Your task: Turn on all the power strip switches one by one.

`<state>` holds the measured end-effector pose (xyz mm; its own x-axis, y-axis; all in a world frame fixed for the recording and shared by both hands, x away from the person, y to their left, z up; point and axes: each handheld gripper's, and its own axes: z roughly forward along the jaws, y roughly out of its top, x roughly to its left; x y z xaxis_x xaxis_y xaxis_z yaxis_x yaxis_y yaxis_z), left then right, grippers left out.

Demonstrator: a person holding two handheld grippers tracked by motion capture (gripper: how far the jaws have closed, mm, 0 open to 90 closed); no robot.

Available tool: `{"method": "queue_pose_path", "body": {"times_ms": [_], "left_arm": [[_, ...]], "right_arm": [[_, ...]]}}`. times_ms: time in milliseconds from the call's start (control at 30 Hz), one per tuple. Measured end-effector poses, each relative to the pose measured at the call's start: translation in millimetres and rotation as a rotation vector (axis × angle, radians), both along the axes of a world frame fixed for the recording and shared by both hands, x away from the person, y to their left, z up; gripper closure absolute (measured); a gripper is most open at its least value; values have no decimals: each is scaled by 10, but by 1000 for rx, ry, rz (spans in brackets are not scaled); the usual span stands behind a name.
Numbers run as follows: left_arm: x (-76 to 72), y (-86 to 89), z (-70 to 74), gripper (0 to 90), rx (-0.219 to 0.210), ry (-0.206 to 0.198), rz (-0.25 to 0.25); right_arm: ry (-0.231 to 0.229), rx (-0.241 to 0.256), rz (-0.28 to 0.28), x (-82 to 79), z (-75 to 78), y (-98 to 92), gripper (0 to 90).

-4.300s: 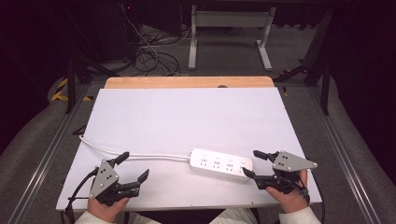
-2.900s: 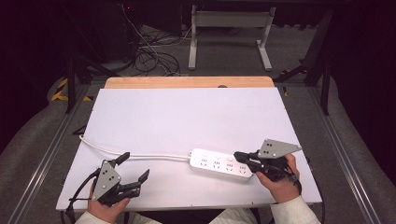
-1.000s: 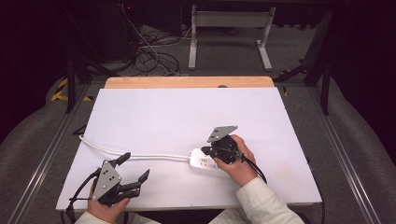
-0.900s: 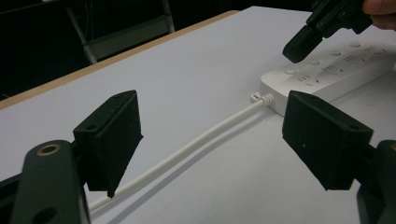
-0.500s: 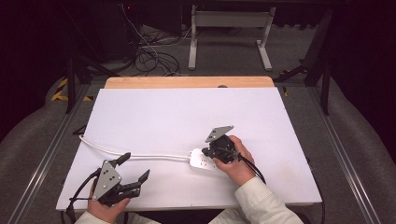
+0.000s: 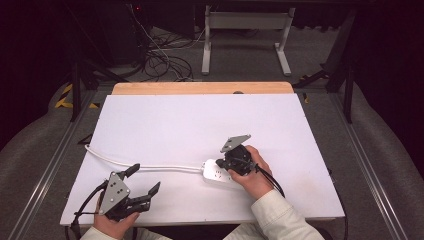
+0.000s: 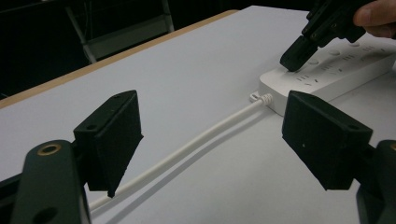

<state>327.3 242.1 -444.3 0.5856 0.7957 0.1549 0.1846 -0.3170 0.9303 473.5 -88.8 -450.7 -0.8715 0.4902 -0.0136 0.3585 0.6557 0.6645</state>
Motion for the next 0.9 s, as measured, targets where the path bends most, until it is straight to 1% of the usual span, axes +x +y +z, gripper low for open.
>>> {"method": "queue_pose_path", "body": {"times_ms": [67,333,400,700,833,867,900], "left_arm": [[1,0,1,201,1,-2,0],[0,-4,0,201,1,-1,0],[0,-4,0,201,1,-1,0],[0,-10,-3,201,0,1,2],[-2,-12,-4,201,0,3,3],[1,-11,-3,200,2,2,2],[0,-10,-2,200,1,1,2]], "right_arm": [[-5,-8,3,-1,-2,1,900],[-10,-13,-13,-18,-11,23,900],[-19,-25,-10,-25,-10,32,900],[-2,-22,-31,-17,-21,37,900],[-9,-24,-30,-19,-18,39,900],[-16,-17,-24,-23,-19,36,900],[-37,13,-33,-46,13,10,900]]}}
